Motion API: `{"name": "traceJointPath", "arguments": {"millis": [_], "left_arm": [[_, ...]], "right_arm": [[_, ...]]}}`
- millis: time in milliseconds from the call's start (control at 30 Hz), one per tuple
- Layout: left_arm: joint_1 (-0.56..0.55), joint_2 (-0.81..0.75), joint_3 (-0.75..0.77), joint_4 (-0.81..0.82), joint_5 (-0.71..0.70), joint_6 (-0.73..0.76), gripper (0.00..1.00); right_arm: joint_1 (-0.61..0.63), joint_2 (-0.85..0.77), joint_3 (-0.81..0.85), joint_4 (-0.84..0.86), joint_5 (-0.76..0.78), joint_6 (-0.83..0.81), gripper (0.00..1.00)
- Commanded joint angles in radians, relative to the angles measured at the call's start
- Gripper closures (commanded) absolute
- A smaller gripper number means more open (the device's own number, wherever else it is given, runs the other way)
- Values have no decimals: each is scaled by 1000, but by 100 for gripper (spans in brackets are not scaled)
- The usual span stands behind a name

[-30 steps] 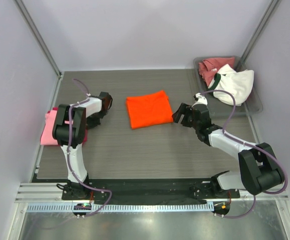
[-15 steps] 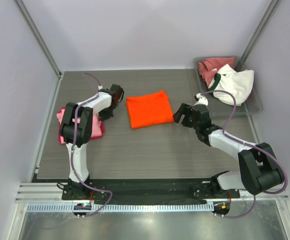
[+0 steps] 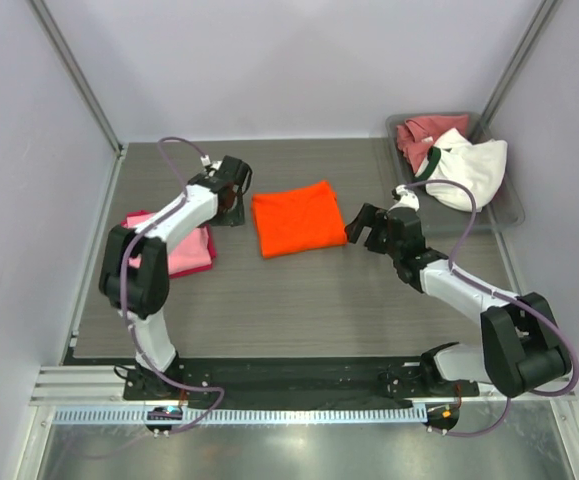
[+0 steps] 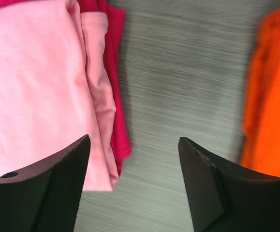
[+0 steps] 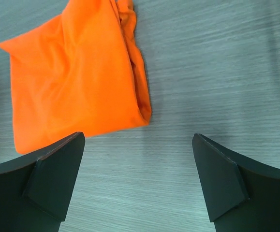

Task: Fold and stack the t-shirts
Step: Fold the tshirt

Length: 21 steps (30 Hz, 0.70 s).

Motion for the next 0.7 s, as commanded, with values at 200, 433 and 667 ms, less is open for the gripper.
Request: {"name": "traceJointPath", "arguments": {"millis": [200, 433, 667], "left_arm": [[-2, -327, -143, 165, 180, 3, 1], [1, -417, -316, 409, 421, -53, 2], [-1, -296, -306, 495, 459, -109, 8]], "right_arm": [[-36, 3, 102, -43, -32, 83, 0], [-42, 184, 227, -50, -208, 38, 10], [-41, 414, 445, -107, -173, 12, 14]]}}
